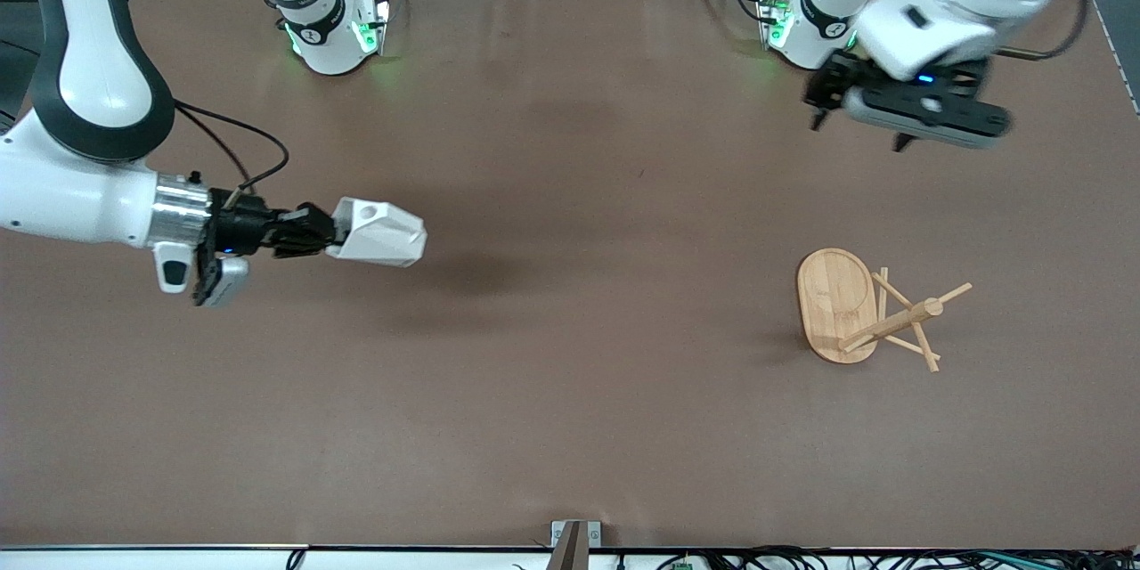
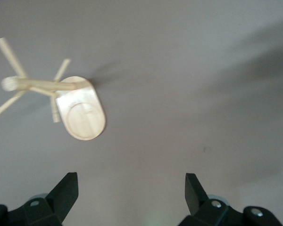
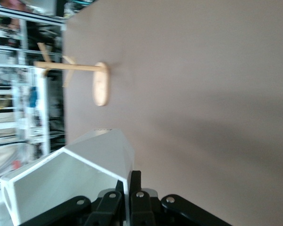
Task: Hang cup on rack
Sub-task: 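Lift the cup with the right gripper while the left gripper approaches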
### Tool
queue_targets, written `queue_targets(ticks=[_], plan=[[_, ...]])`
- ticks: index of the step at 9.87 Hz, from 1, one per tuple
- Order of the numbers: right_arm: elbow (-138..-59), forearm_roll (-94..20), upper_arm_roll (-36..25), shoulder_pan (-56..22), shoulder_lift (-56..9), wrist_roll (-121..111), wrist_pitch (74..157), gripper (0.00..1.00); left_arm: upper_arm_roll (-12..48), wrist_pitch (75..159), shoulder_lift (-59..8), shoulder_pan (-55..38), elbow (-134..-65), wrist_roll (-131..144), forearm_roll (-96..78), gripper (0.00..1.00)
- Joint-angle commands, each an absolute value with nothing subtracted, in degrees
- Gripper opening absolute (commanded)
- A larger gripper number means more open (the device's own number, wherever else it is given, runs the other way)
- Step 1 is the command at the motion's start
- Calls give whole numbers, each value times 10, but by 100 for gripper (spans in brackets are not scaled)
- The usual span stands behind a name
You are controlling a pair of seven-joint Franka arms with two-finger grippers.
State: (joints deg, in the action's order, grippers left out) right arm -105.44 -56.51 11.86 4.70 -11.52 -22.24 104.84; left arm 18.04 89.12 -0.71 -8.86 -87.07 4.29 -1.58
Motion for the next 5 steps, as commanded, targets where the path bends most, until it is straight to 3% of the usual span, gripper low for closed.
queue_targets(ticks=[1,3,5], plan=[[-1071,-661,148,53,-110,-231,1016,0,205,901,-41,-146,-857,36,-51,100],[-1094,-775,183,47,-110,-236,1016,0,225,970,-61,-200,-852,13,-59,100],[-1108,-815,202,45,-109,-236,1017,0,230,1000,-94,-251,-819,-34,-47,100]])
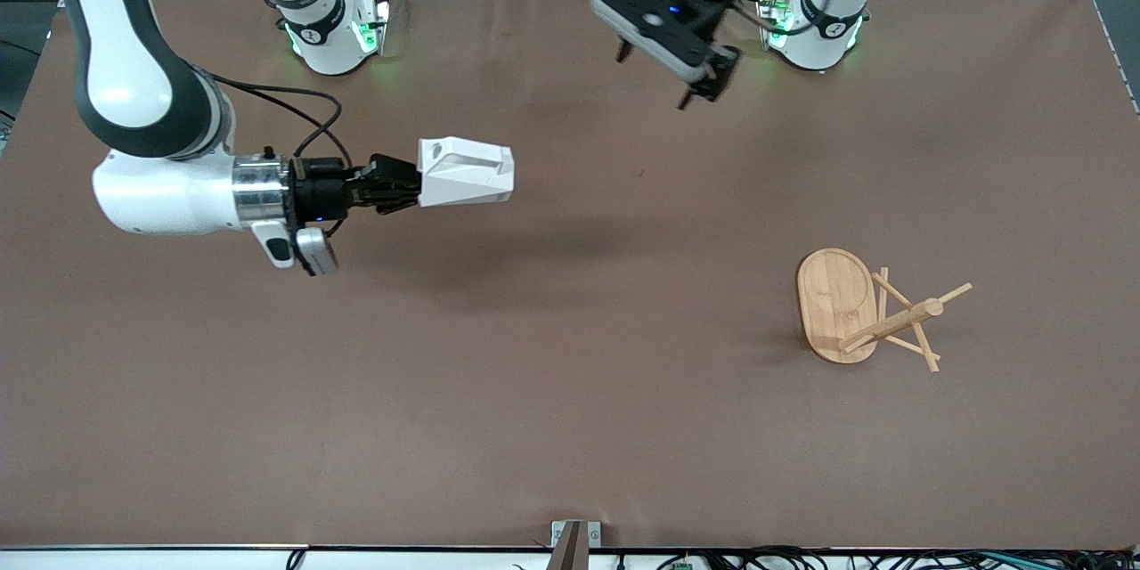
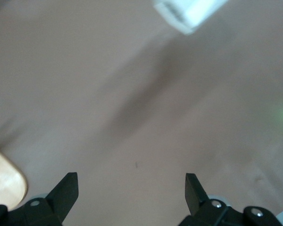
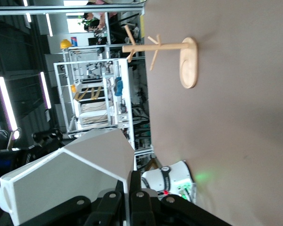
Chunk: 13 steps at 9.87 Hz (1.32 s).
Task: Hang cup on rack
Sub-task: 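Bring the left gripper to the cup's free end and grasp it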
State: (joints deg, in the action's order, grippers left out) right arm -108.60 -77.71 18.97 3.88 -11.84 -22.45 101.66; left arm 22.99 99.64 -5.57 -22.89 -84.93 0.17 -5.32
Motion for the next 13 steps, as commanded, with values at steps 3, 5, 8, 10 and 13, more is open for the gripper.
queue_targets(ticks=[3,5,8,10,13], plan=[[-1132,-847,230,45,-109,-236,1033,0,230,1000,-133,-283,-769,-118,8,100],[-1143,-867,243,44,-109,-236,1037,0,226,1001,-162,-283,-729,-223,8,100],[-1150,-867,257,45,-107,-236,1054,0,227,1010,-187,-282,-718,-239,7,100],[-1150,-867,258,46,-105,-236,1053,1,227,1011,-210,-283,-702,-239,8,100],[-1150,-867,258,45,-105,-236,1053,1,226,1024,-228,-282,-693,-255,7,100]])
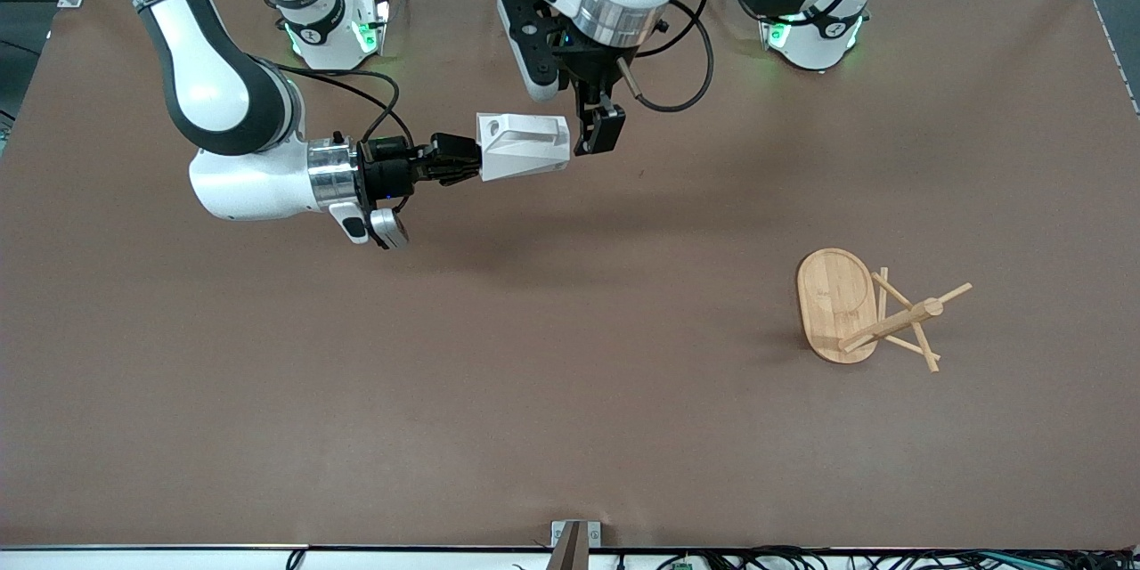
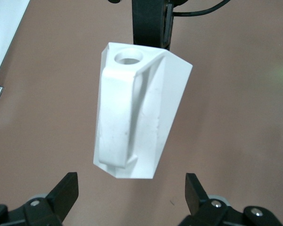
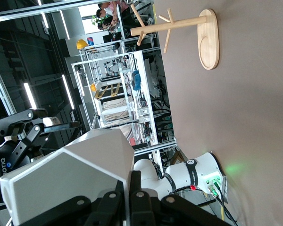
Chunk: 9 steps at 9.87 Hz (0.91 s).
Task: Hang cup on rack
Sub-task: 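Bring the left gripper to the cup's free end and grasp it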
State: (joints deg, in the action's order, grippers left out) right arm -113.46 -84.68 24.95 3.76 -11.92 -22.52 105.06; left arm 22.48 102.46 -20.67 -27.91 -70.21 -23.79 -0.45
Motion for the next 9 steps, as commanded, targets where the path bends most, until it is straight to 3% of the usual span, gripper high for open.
queue_targets(ticks=[1,7,9], plan=[[-1150,-867,258,45,-105,-236,1053,1,230,1024,-231,-285,-693,-256,7,100],[-1150,-867,258,45,-105,-236,1054,1,230,1079,-268,-279,-692,-364,0,100],[-1150,-867,258,45,-104,-236,1054,1,230,1087,-275,-285,-693,-361,0,95]])
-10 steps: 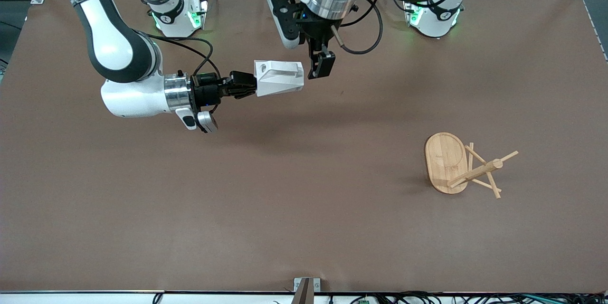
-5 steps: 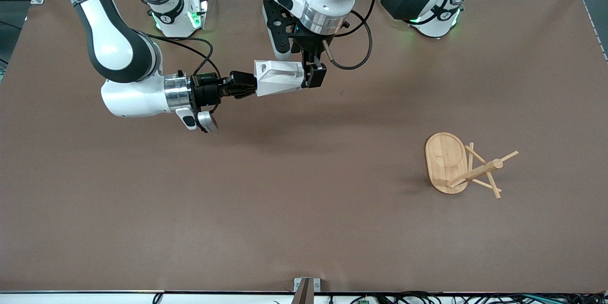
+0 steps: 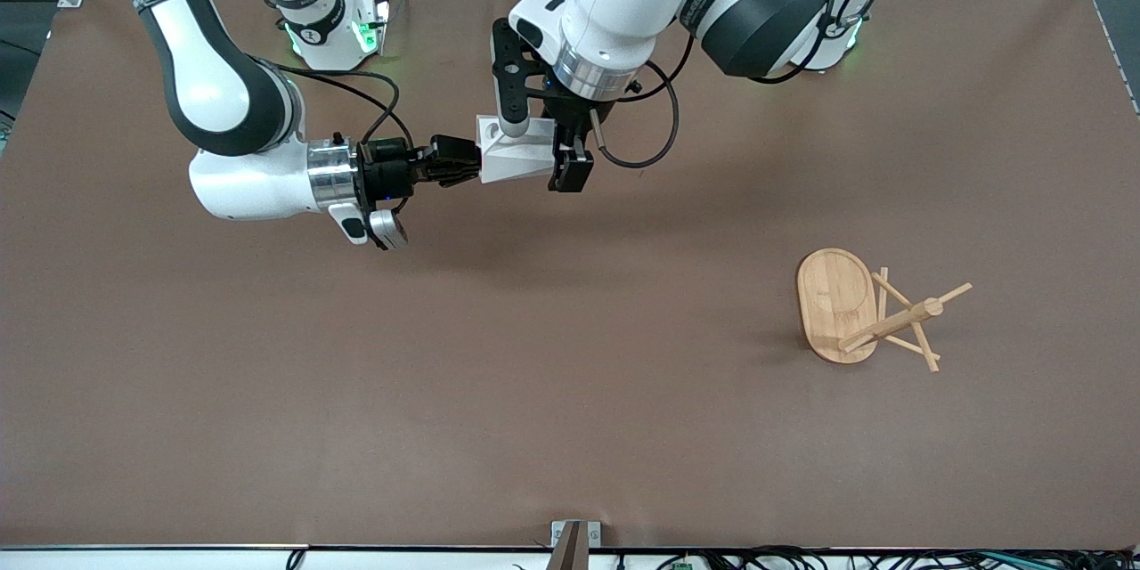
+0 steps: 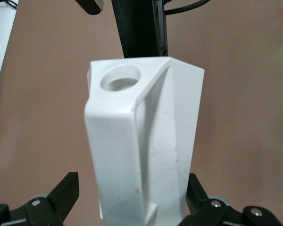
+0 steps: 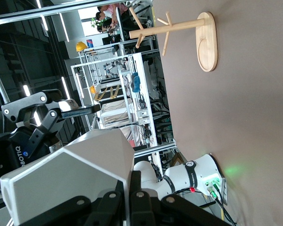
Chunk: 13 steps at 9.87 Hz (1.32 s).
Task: Hang cup on rack
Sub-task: 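Open the right gripper and release the cup to the left gripper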
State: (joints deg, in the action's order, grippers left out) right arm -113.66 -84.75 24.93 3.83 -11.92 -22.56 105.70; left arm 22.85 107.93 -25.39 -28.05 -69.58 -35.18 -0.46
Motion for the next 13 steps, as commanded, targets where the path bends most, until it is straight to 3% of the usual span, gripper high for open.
queue_targets(ticks=[1,2,6,8,9,10,13], plan=[[-1150,-867,258,45,-104,-236,1054,1,230,1085,-274,-285,-693,-366,0,86],[-1150,-867,258,45,-103,-236,1054,1,231,1085,-272,-285,-693,-365,0,76],[-1150,-867,258,45,-103,-235,1055,1,230,1081,-270,-283,-697,-366,2,12],[-1149,-867,258,45,-103,-229,1055,2,229,1080,-270,-279,-697,-365,2,7],[-1148,-867,258,47,-104,-201,1051,55,229,1080,-269,-277,-698,-365,3,5],[-1148,-867,258,46,-89,-191,1056,100,229,1080,-269,-277,-698,-365,5,3],[-1143,-844,250,59,-78,-179,1056,100,229,1080,-269,-274,-700,-366,7,3]])
